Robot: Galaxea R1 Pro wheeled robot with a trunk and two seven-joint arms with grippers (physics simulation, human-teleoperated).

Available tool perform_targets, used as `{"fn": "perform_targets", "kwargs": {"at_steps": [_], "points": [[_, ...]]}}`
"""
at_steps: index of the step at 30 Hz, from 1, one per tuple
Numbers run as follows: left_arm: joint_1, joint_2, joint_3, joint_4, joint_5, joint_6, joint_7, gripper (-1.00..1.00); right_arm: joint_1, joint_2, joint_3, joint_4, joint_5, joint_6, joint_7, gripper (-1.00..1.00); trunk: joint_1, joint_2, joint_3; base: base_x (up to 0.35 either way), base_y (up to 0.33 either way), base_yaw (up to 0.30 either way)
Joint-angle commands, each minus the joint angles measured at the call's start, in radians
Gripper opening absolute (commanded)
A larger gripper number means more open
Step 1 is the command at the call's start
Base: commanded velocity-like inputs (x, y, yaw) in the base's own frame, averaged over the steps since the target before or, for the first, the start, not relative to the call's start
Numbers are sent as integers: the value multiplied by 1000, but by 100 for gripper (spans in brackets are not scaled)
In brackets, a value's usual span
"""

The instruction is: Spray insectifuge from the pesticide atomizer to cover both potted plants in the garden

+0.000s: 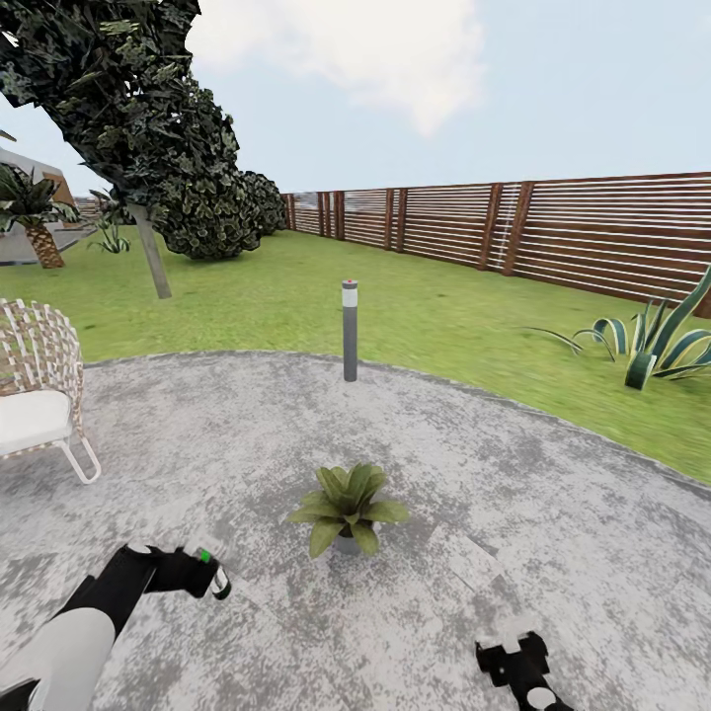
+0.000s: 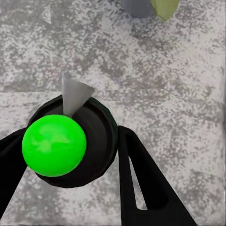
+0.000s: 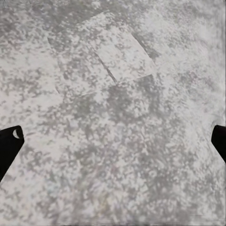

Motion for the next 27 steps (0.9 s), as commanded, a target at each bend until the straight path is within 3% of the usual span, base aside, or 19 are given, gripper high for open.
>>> {"fn": "perform_targets", "kwargs": {"at_steps": [1, 10, 13, 14, 17, 19, 21, 22, 27], "points": [[-2, -2, 7, -2, -2, 40, -7, -100, 0, -14, 2, 14, -29, -2, -8, 100, 0, 0, -1, 0, 0, 0], [-7, -2, 6, -14, -4, 126, -10, -100, 0, -28, -2, 33, -51, -4, -10, 100, 0, 0, -1, 0, 0, 0], [-12, -7, -6, -13, -9, 224, -42, -100, 3, -28, -3, 35, -51, -4, -11, 100, 0, 0, -1, 0, 0, 0], [-13, -8, -23, -13, -12, 254, -58, -100, 6, -27, -3, 35, -51, -4, -11, 100, 0, 0, -1, 0, 0, 0], [-16, -7, -152, -19, -20, 330, -154, -100, 10, -24, -12, 35, -53, -4, -12, 100, 0, 0, -1, 0, 0, 0], [-17, -9, -214, -22, -22, 360, -189, -100, 10, -24, -65, 35, -70, -3, -12, 100, 0, 0, -1, 0, 0, 0], [-17, -10, -249, -37, -22, 392, -205, -100, 11, -26, -144, 35, -103, -3, -11, 100, 0, 0, -1, 0, 0, 0], [-17, -10, -255, -46, -22, 400, -208, -100, 11, -27, -160, 35, -110, -3, -9, 100, 0, 0, -1, 0, 0, 0], [-17, -12, -266, -74, -21, 426, -211, -100, 12, -22, -187, 36, -120, -3, -3, 100, 0, 0, -1, 91, 0, 0]]}}
